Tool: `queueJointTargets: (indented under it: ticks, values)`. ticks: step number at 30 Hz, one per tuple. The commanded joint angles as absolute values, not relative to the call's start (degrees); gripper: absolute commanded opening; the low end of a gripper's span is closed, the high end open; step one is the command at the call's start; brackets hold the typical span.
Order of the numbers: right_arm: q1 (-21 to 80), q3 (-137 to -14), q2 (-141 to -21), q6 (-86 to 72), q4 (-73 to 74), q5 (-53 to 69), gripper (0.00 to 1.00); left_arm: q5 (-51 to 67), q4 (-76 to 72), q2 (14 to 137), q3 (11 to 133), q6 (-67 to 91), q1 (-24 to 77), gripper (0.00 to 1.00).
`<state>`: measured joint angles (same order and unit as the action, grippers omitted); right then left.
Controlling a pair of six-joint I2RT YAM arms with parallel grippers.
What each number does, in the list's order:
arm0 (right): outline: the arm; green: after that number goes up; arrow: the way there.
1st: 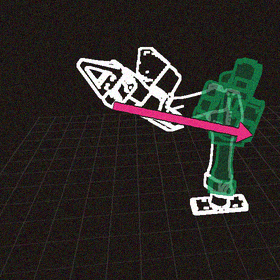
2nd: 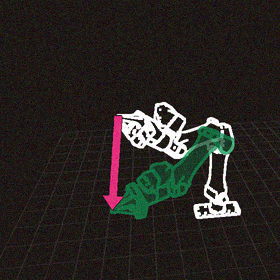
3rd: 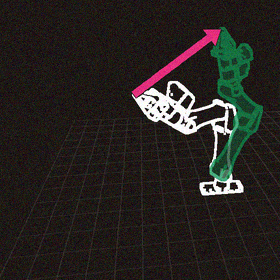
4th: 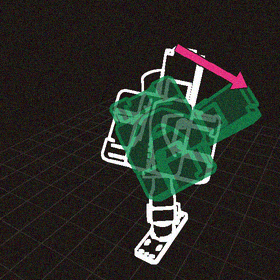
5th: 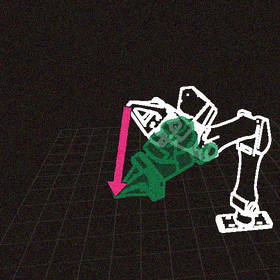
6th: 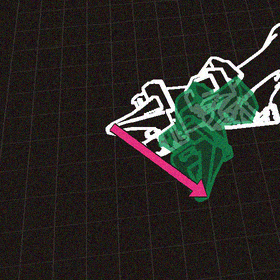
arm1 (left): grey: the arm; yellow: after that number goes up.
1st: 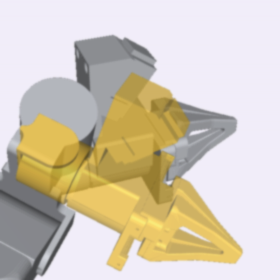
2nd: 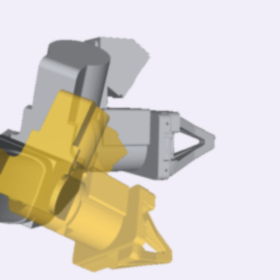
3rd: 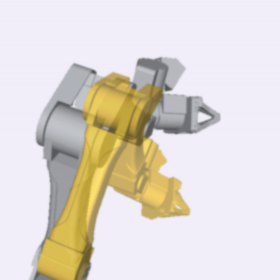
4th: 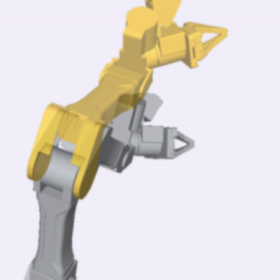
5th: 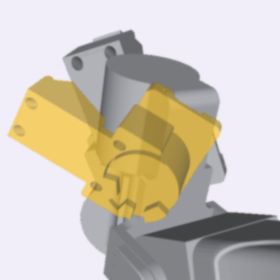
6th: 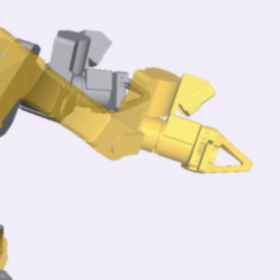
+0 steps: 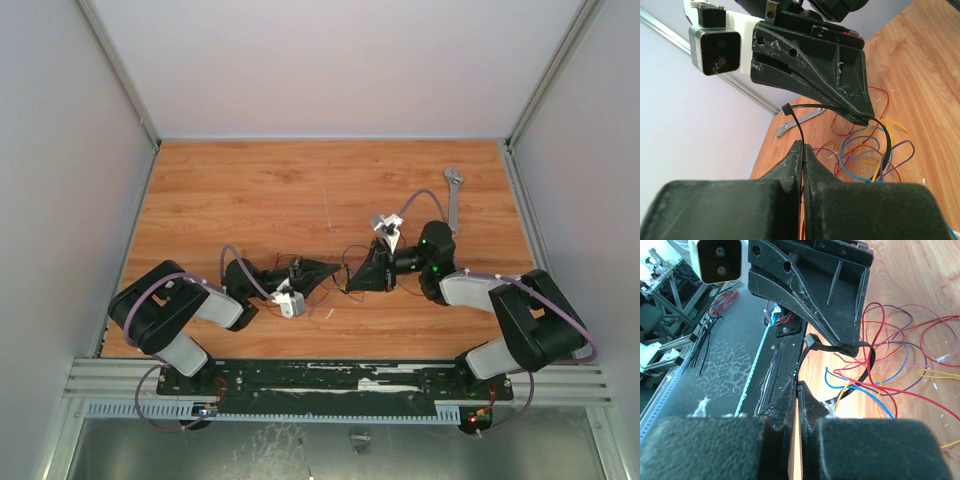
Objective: Zip-tie the wires
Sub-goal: Tie the cable at the center of the board.
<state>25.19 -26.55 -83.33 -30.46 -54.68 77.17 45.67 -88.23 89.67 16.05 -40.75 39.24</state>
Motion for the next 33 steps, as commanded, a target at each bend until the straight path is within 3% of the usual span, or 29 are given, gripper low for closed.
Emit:
queueJointTargets:
  ticks: [1,14,33]
  values:
    - [24.1,-27.0,-83.3,-32.3,-55.9,75.0,0.0,45.4,-106.7,88.5,15.5,-42.0,39.9,0.0]
    - [23.9,-25.7,-85.0,-40.3,-65.1,75.0,0.0,45.3,-106.7,87.8,15.5,-42.0,40.9,0.0]
    - [23.9,-25.2,-82.4,-45.6,-62.9,70.8,0.0,44.6,-106.7,87.3,15.0,-45.6,41.5,0.0]
